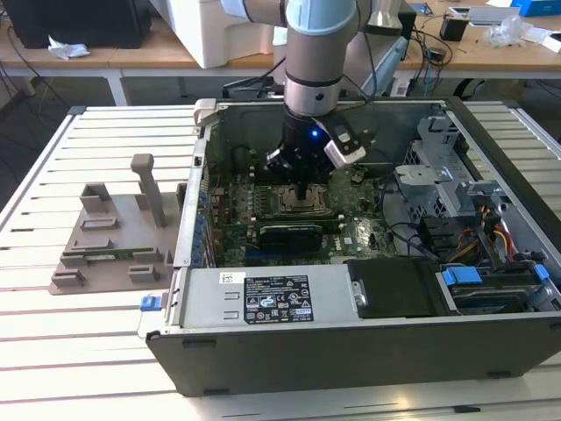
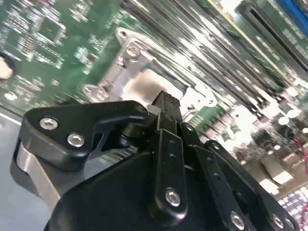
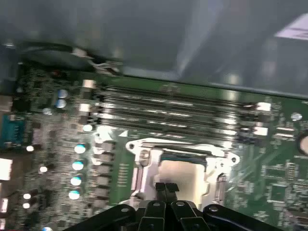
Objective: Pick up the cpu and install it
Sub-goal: 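Install the second cpu locking lever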
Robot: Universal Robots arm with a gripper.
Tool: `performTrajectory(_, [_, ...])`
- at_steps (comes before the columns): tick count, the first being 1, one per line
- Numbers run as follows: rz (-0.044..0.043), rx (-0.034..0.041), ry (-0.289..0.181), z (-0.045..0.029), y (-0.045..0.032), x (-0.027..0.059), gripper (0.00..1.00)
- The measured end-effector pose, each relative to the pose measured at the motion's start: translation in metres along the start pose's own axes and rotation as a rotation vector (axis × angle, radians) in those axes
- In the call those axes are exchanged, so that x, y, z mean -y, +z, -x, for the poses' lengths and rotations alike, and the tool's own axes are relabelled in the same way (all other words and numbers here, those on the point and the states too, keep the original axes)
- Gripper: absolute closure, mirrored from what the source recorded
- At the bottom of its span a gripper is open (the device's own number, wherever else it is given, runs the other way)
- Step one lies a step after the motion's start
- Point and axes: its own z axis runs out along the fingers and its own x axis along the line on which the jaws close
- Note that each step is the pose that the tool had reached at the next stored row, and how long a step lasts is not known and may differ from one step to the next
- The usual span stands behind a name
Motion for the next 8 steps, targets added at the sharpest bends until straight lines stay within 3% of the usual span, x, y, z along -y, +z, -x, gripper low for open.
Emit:
performTrajectory(1, [-0.0242,-0.0053,0.001,0.0049,-0.0039,-0.003,0.89])
performTrajectory(2, [-0.0288,-0.0057,0.001,0.005,-0.0075,-0.0035,0.89])
performTrajectory(3, [-0.034,-0.0063,0.001,0.0049,-0.0166,-0.0041,0.89])
performTrajectory(8, [-0.0383,-0.0069,0.001,0.0046,-0.0476,-0.0052,0.89])
